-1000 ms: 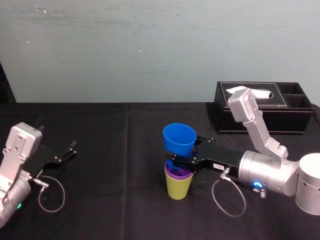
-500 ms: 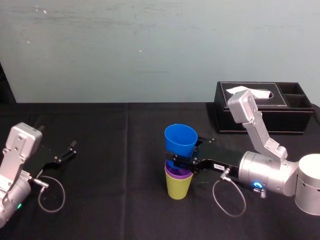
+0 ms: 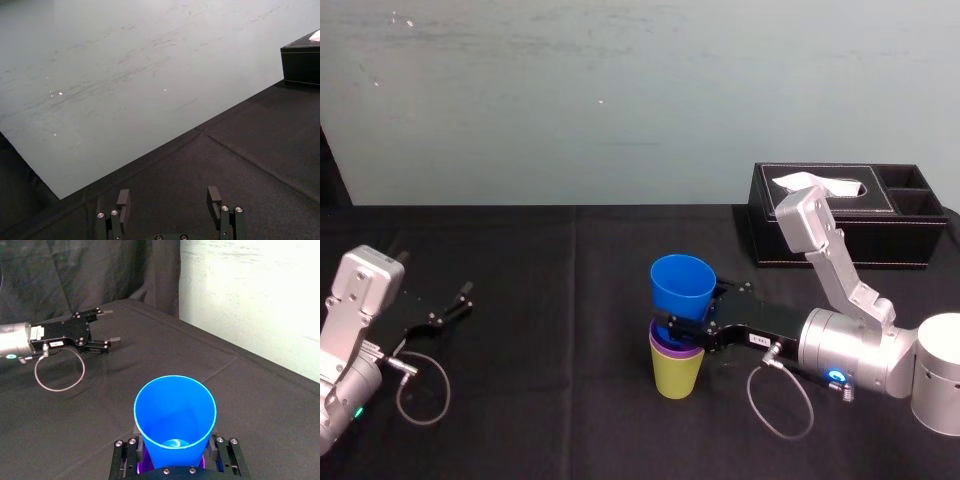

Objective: Stack the three plastic cups sequentially using one hand.

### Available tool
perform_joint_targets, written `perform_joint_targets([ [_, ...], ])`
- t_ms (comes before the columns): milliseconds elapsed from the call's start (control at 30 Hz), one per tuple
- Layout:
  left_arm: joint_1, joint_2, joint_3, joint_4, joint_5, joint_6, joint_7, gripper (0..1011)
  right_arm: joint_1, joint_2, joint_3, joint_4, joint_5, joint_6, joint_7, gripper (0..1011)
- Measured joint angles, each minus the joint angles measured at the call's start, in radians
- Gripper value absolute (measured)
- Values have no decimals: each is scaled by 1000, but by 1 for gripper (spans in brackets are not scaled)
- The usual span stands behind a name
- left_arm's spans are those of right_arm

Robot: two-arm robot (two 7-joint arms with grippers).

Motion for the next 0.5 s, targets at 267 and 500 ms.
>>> perform_joint_targets([
  [267,0,0,0,0,0,0,0,1000,-6,0,-1,-2,-2,-2,3,707],
  [500,0,0,0,0,0,0,0,1000,-12,1,-1,-3,-7,-7,4,707],
])
